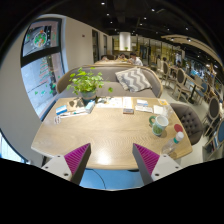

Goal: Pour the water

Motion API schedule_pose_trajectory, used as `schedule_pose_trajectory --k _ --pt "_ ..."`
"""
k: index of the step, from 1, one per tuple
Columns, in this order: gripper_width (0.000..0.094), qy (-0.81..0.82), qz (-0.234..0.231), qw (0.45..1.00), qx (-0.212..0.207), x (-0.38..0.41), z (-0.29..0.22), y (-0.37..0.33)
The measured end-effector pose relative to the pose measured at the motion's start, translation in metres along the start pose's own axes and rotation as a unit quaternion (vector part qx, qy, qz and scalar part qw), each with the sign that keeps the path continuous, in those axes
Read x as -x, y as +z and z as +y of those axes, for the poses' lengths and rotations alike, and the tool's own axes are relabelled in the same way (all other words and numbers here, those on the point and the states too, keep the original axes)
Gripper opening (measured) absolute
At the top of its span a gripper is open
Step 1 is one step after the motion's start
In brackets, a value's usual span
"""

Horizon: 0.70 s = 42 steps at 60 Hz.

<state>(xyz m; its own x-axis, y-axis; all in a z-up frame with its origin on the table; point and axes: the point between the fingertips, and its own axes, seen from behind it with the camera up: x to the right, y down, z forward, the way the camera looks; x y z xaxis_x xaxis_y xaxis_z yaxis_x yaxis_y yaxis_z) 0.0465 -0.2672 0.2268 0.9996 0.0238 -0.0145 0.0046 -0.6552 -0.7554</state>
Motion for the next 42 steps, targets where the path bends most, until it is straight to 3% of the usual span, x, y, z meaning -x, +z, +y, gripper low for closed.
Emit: schedule_pose_trajectory --k 25,42 --pt "0.0856 0.008 0.068 0.998 -0.015 -0.181 0.081 0.025" --pt "0.0856 0.038 0.058 0.997 -0.043 -0.29 0.115 0.085"
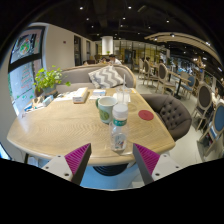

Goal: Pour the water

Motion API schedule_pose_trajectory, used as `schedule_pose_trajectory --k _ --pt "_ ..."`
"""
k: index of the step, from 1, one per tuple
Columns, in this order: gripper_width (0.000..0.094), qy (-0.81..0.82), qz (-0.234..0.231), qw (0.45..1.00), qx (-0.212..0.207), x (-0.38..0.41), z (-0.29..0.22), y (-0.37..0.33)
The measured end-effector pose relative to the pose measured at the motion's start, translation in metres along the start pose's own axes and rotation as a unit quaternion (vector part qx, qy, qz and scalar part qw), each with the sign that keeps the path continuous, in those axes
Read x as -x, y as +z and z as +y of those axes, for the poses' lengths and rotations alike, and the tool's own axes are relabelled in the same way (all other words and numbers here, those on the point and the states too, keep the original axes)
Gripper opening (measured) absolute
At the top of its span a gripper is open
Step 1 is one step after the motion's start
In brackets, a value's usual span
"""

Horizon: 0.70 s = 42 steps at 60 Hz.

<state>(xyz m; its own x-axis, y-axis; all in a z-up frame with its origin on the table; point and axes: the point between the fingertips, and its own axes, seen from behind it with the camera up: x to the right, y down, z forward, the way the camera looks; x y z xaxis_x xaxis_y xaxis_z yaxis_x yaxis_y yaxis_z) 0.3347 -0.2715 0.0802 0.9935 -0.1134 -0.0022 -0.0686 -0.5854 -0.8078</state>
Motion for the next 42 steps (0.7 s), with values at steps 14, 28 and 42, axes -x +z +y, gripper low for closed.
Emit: schedule_pose_trajectory --k 14,28,42 --pt "0.0851 0.018 -0.029 0.999 -0.041 -0.027 -0.015 0.074" --pt "0.0535 0.006 -0.055 0.997 -0.062 -0.013 -0.015 0.121" --pt "0.0407 0.003 -0.043 0.997 -0.071 -0.019 -0.02 0.122"
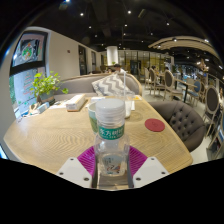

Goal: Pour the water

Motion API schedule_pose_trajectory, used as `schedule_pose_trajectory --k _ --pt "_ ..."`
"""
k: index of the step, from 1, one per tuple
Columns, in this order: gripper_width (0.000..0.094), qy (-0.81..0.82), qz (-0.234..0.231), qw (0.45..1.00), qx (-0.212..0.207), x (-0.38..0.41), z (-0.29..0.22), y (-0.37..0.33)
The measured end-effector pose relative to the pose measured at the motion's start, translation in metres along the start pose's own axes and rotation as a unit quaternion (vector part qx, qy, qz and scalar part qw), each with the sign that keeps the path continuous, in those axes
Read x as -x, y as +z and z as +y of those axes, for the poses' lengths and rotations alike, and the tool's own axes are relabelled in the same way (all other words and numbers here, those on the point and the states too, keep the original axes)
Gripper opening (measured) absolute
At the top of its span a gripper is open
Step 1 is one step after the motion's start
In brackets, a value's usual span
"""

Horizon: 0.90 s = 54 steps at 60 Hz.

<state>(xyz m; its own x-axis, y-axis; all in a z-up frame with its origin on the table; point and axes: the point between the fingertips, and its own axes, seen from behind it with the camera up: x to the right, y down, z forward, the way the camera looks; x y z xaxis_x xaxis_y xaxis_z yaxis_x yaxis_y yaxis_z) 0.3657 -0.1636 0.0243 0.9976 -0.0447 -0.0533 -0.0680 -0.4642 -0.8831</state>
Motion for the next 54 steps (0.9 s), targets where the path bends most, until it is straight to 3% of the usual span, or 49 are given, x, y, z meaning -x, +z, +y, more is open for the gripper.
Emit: schedule_pose_trajectory --k 9,18,31,42,54 --pt "0.0389 -0.016 0.001 1.0 0.004 0.003 -0.016 -0.006" --pt "0.039 -0.011 -0.028 0.999 -0.013 0.043 -0.059 -0.012" --pt "0.0388 0.144 -0.131 0.981 -0.026 0.145 -0.143 -0.012" --pt "0.0387 0.402 -0.241 0.883 -0.009 0.2 -0.198 0.005" --pt "0.0386 0.613 -0.291 0.734 -0.004 0.192 -0.222 0.038"
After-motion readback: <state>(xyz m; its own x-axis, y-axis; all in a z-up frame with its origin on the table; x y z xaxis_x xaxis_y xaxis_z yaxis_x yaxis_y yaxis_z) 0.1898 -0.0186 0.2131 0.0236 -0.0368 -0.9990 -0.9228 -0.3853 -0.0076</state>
